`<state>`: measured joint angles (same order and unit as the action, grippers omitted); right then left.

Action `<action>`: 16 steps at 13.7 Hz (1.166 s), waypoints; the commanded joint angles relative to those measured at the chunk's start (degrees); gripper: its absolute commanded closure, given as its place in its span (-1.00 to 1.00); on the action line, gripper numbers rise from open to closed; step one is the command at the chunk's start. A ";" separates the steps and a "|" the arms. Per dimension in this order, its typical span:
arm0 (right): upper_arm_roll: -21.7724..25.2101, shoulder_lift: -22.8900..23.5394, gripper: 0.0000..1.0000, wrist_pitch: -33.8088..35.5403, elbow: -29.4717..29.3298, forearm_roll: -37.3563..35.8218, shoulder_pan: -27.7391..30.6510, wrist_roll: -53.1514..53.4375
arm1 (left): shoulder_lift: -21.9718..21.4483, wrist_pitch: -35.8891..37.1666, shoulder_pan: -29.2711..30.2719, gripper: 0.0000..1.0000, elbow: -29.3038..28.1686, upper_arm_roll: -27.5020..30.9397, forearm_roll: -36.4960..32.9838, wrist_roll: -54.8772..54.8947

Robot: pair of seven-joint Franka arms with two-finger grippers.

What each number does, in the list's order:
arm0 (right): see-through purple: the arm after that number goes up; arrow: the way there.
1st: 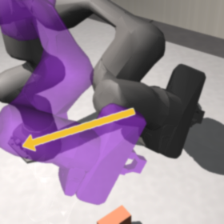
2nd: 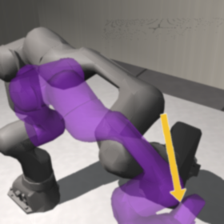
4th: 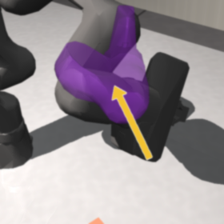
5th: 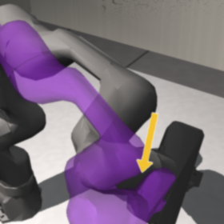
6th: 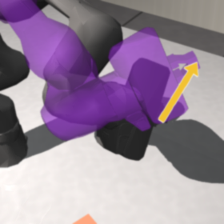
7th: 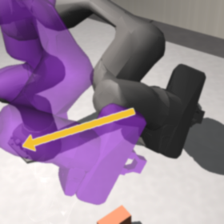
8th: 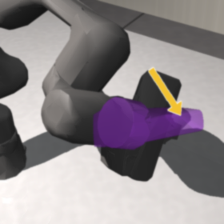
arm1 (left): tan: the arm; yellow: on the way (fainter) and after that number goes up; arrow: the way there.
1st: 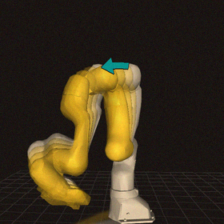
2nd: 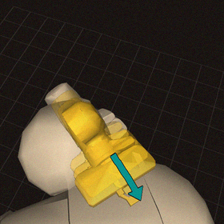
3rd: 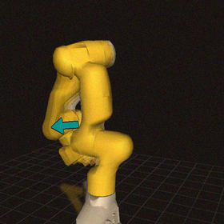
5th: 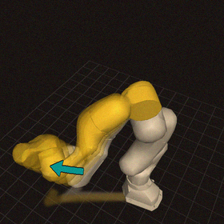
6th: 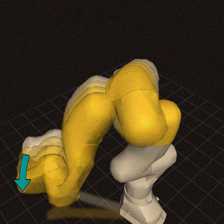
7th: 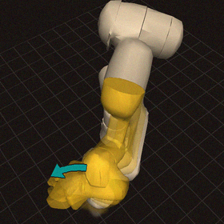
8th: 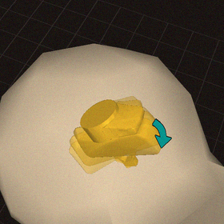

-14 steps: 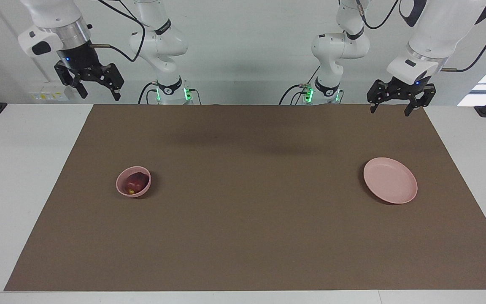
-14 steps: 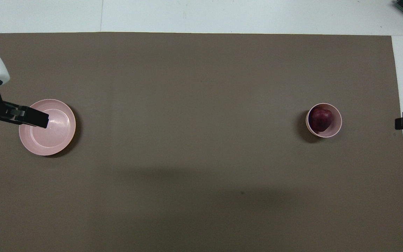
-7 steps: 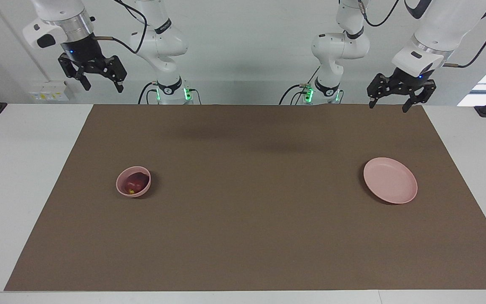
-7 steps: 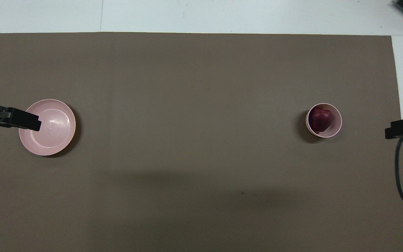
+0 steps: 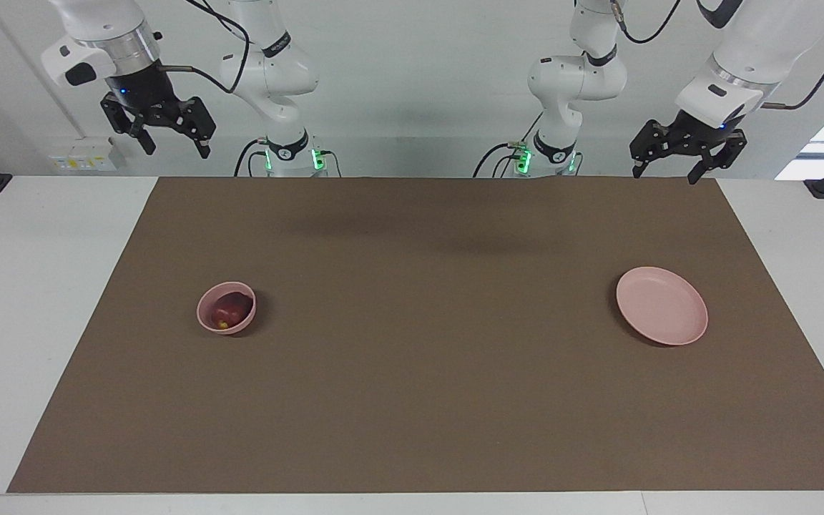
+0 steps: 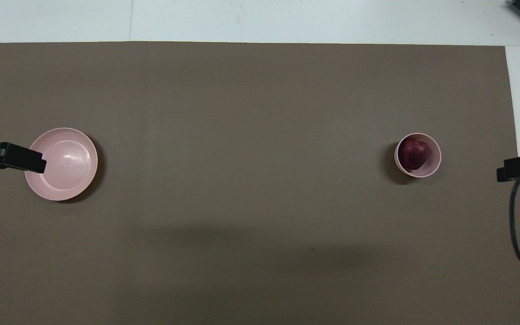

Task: Move apple from plate to bowl

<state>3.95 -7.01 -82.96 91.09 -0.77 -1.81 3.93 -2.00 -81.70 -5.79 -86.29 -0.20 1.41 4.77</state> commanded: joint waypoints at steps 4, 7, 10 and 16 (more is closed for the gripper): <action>-0.61 -0.99 -1.00 -0.89 0.76 -1.78 0.41 -1.12 | -1.60 1.19 -0.36 -1.00 -0.63 0.82 0.17 0.06; -0.61 -0.99 -1.00 -0.89 0.76 -1.08 0.50 -0.77 | -1.60 1.11 -0.27 -1.00 -0.55 0.91 0.26 0.06; -0.61 -0.99 -1.00 -0.89 0.76 -1.07 0.49 -0.68 | -1.60 1.11 -0.27 -1.00 -0.55 0.91 0.26 -0.11; -0.61 -0.99 -1.00 -0.89 0.76 -0.90 0.49 -0.59 | -1.60 1.11 -0.18 -1.00 -0.55 0.91 0.26 -0.11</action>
<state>3.76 -7.07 -83.14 91.05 -1.64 -1.84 3.78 -2.81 -81.20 -5.74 -86.31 0.25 1.41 4.77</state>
